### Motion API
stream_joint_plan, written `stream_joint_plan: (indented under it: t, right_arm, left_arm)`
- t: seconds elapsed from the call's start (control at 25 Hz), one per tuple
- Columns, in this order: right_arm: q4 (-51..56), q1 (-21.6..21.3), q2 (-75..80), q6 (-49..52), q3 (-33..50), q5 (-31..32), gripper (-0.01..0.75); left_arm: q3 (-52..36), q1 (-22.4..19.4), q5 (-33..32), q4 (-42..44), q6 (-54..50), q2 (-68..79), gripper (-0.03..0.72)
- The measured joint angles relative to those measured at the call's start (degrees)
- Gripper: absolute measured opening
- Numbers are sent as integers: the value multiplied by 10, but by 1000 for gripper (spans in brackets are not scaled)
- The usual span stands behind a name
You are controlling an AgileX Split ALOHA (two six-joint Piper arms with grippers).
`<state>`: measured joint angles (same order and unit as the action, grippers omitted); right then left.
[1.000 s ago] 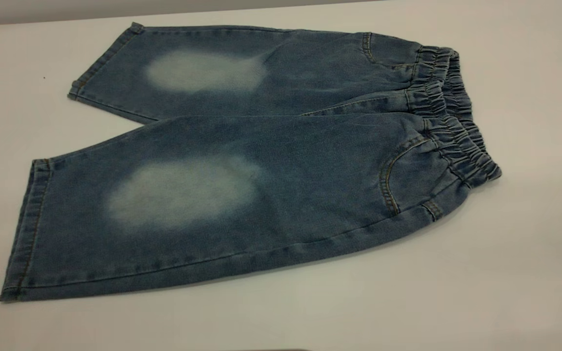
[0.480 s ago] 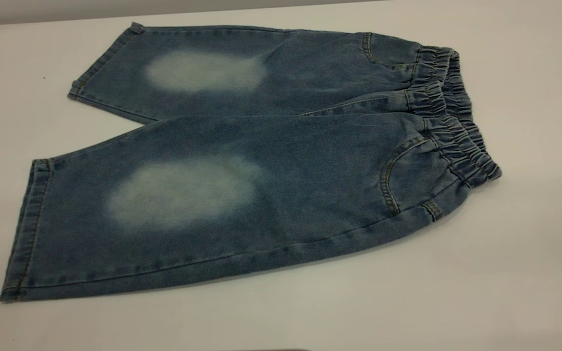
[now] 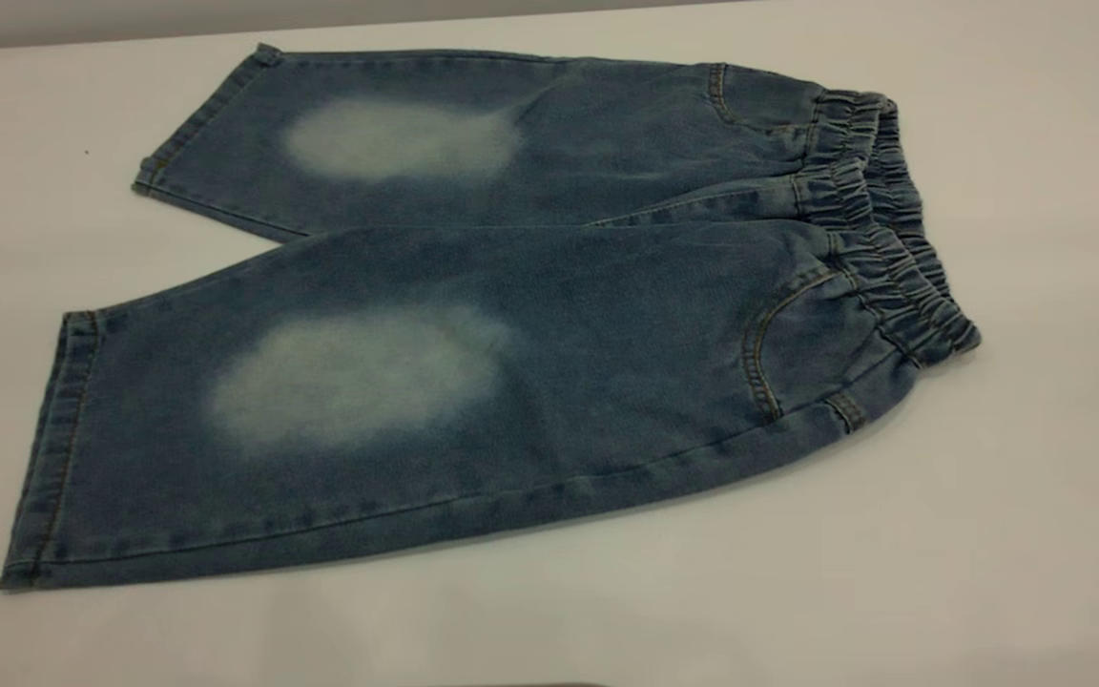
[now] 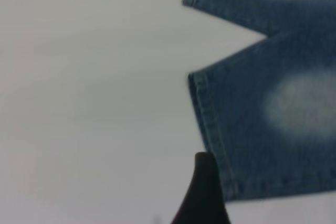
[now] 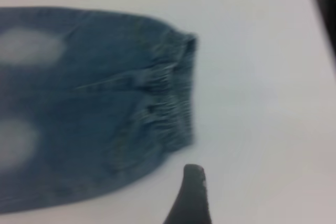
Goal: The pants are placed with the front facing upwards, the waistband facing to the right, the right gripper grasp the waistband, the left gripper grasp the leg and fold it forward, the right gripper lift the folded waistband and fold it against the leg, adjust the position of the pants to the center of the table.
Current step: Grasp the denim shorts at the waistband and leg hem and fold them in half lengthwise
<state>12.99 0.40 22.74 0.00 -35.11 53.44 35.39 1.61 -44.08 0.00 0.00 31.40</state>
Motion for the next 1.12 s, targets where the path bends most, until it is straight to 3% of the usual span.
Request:
stream_joint_plan:
  t: [0.2, 0.56, 1.12]
  right_arm:
    - [131, 0, 144, -71, 0, -55, 568]
    - [396, 0, 373, -313, 0, -97, 568]
    - [613, 0, 664, -523, -1, -147, 568]
  left_arm:
    - [52, 0, 53, -57, 0, 153, 568]
    - [77, 0, 174, -118, 35, 321, 568]
    - [80, 0, 223, -120, 47, 393, 568]
